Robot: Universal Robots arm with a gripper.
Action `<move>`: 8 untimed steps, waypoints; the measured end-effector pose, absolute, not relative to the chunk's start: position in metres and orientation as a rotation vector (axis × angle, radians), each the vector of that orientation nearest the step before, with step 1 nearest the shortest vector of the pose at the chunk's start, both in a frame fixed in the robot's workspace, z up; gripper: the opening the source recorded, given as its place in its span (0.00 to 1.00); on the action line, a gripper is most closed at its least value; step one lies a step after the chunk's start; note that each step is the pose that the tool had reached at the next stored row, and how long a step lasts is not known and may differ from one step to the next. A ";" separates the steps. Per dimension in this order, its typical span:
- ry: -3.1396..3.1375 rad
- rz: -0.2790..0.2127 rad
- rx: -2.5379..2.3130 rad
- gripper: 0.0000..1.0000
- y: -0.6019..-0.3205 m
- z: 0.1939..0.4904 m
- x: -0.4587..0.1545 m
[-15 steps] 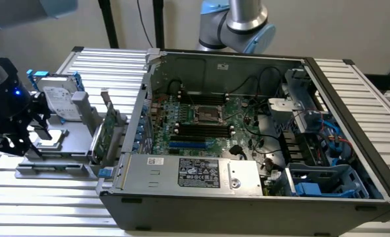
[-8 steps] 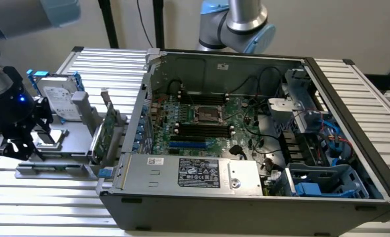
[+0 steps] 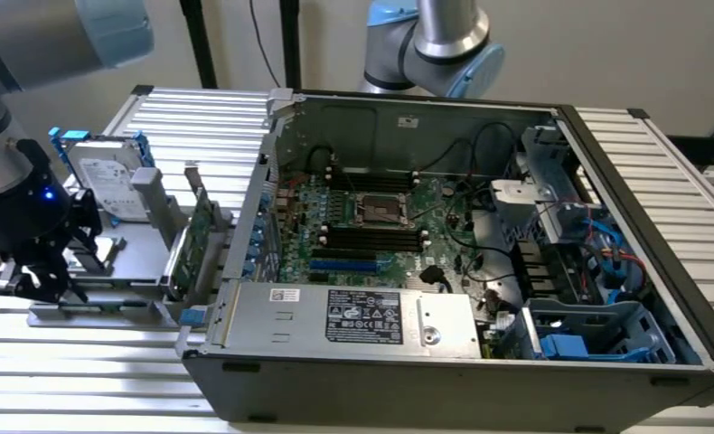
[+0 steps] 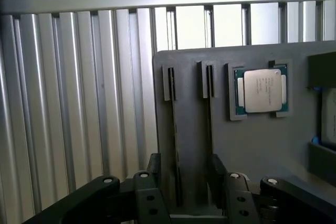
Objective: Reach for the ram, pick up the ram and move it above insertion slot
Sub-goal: 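Pick up the ram and move it above insertion slot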
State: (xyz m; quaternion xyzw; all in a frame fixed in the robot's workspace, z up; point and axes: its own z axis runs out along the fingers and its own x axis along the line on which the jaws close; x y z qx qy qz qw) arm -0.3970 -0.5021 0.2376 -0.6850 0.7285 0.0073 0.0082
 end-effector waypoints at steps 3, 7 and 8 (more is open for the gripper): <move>2.277 0.023 -2.141 0.48 -0.503 0.232 -0.397; 2.277 0.023 -2.141 0.48 -0.504 0.225 -0.397; 2.277 0.023 -2.141 0.48 -0.505 0.223 -0.397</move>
